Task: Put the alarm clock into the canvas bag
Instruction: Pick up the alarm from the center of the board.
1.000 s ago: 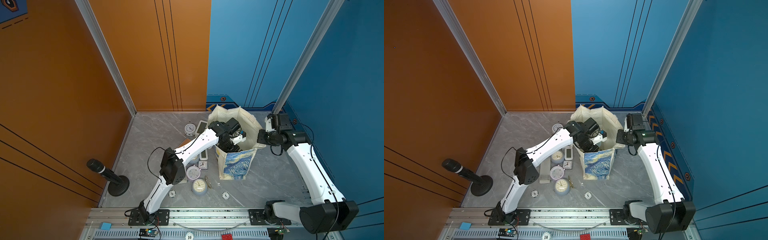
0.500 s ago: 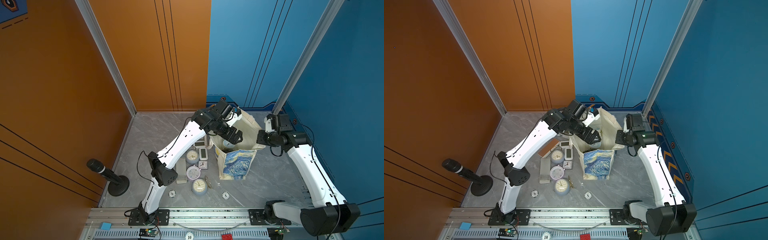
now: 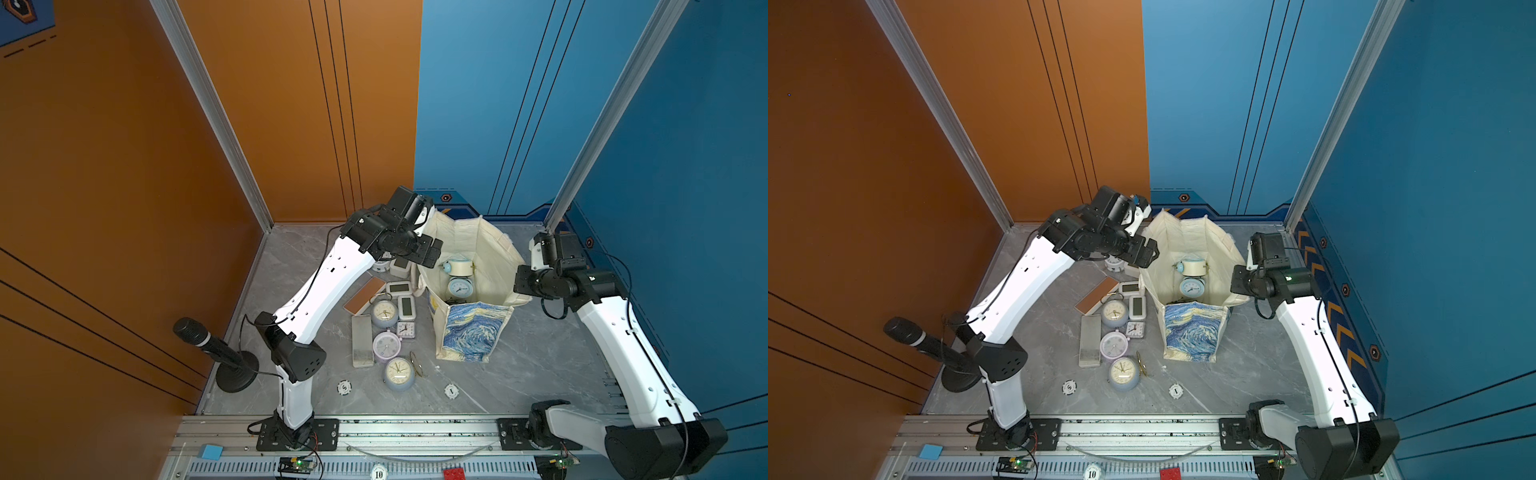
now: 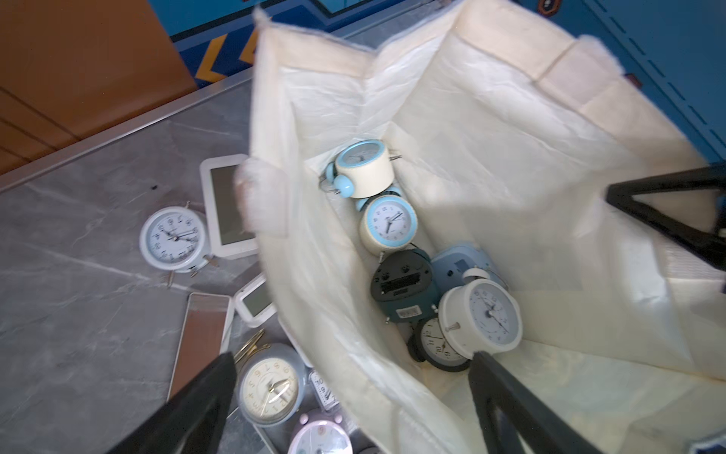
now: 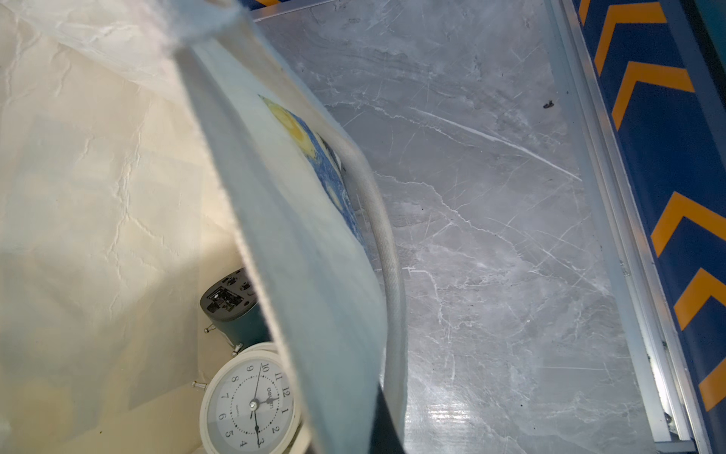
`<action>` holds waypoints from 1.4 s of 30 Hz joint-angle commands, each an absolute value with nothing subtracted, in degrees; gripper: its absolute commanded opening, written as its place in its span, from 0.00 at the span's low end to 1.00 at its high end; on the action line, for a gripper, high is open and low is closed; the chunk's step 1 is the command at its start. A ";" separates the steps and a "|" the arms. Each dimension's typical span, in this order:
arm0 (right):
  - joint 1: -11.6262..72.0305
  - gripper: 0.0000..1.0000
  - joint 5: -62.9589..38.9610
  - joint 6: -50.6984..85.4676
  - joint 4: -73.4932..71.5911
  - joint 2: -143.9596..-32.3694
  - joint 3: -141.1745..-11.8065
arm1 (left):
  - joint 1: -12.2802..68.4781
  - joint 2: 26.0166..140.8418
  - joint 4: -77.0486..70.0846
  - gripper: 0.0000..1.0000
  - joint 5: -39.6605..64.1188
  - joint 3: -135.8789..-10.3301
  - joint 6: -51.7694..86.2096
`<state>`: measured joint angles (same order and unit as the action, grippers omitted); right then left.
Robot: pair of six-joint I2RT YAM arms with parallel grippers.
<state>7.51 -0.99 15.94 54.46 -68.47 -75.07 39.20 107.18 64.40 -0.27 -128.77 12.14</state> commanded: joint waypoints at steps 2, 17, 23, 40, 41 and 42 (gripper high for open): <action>7.38 0.04 0.79 16.07 56.21 -68.11 -74.93 | 34.24 103.54 62.11 0.94 -4.77 -123.20 14.43; 7.20 0.04 0.52 16.14 55.82 -69.34 -75.95 | 22.10 112.73 53.73 0.97 -6.46 -119.23 18.36; 7.29 0.04 0.35 16.33 55.55 -69.46 -76.64 | 21.40 121.37 51.90 0.99 -6.32 -124.54 20.10; 7.21 0.05 0.17 16.55 54.93 -67.75 -74.55 | 19.84 139.63 47.00 0.98 -5.98 -134.88 22.32; 7.16 0.05 0.18 16.62 54.93 -67.67 -74.52 | 19.86 140.33 47.02 0.98 -5.89 -135.32 22.32; 7.21 0.05 0.18 16.73 54.93 -67.57 -74.36 | 19.84 141.00 47.03 0.98 -6.12 -135.76 22.33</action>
<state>7.44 -0.19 15.94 54.43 -68.99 -75.02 20.14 139.28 47.42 -6.22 -133.47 21.56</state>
